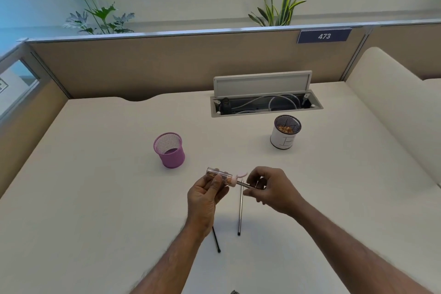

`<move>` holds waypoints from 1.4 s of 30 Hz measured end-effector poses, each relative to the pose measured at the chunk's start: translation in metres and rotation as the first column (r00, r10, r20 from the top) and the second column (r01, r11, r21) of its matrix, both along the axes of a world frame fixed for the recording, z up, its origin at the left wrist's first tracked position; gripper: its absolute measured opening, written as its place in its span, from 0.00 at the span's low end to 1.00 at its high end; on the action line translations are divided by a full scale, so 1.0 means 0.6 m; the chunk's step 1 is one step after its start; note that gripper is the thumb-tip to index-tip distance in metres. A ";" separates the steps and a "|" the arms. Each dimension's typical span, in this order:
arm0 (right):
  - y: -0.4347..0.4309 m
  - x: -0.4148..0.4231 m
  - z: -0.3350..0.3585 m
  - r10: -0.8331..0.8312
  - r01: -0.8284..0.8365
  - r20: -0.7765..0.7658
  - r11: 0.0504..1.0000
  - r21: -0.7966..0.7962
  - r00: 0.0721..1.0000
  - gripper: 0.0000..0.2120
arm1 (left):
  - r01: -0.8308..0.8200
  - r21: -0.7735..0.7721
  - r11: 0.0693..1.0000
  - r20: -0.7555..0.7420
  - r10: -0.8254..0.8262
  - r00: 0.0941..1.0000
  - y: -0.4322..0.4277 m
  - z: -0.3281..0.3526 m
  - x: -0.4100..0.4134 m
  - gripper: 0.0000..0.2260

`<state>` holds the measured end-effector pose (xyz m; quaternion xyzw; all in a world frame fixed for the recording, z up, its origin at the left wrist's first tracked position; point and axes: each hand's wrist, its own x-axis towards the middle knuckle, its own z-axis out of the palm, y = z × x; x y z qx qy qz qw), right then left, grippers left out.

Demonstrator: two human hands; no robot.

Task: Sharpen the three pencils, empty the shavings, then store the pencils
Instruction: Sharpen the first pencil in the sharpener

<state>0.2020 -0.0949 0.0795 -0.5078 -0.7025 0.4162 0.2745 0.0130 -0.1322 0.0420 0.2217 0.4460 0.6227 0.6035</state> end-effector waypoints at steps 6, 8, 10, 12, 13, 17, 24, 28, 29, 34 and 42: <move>-0.007 -0.003 -0.008 -0.046 -0.029 0.173 0.914 0.404 0.984 0.06 | -0.071 -0.046 0.996 -0.045 0.069 0.997 -0.004 0.003 0.013 0.13; -0.007 -0.002 -0.011 -0.035 -0.032 0.155 0.912 0.409 0.987 0.05 | -0.070 -0.050 0.996 -0.053 0.068 0.996 -0.003 0.003 0.016 0.11; -0.004 0.000 -0.013 -0.011 -0.043 0.137 0.924 0.381 0.990 0.04 | -0.071 -0.055 0.996 -0.046 0.068 0.997 -0.003 0.001 0.015 0.08; -0.001 0.001 -0.012 0.018 -0.059 0.123 0.939 0.338 0.992 0.03 | -0.059 -0.059 0.997 -0.049 0.056 0.997 -0.003 0.000 0.012 0.06; 0.001 0.002 -0.010 0.027 -0.063 0.117 0.948 0.313 0.993 0.03 | -0.048 -0.059 0.997 -0.055 0.045 0.997 -0.003 -0.001 0.010 0.06; 0.006 0.005 -0.006 0.051 -0.070 0.099 0.978 0.198 0.994 0.03 | -0.024 -0.045 0.999 -0.050 0.021 0.999 -0.005 -0.002 0.008 0.07; 0.015 0.004 0.009 0.140 -0.131 0.095 0.987 -0.090 0.986 0.07 | 0.041 0.003 0.999 0.007 -0.041 0.999 -0.008 -0.002 0.002 0.08; 0.023 0.009 0.021 0.185 -0.168 0.091 0.971 -0.170 0.979 0.07 | 0.035 0.009 0.999 0.042 -0.035 0.999 -0.011 -0.008 0.003 0.08; 0.024 0.009 0.023 0.187 -0.168 0.104 0.971 -0.170 0.977 0.06 | 0.024 0.001 1.000 0.053 -0.024 0.998 -0.011 -0.011 0.004 0.09; 0.015 0.000 0.026 0.120 -0.126 0.226 0.992 0.012 0.967 0.12 | -0.024 -0.050 0.998 0.128 0.030 0.991 -0.013 -0.016 0.009 0.10; 0.011 -0.006 0.028 0.053 -0.385 0.589 0.803 0.455 0.806 0.04 | -0.061 -0.173 0.983 0.260 0.105 0.960 -0.022 -0.030 0.029 0.10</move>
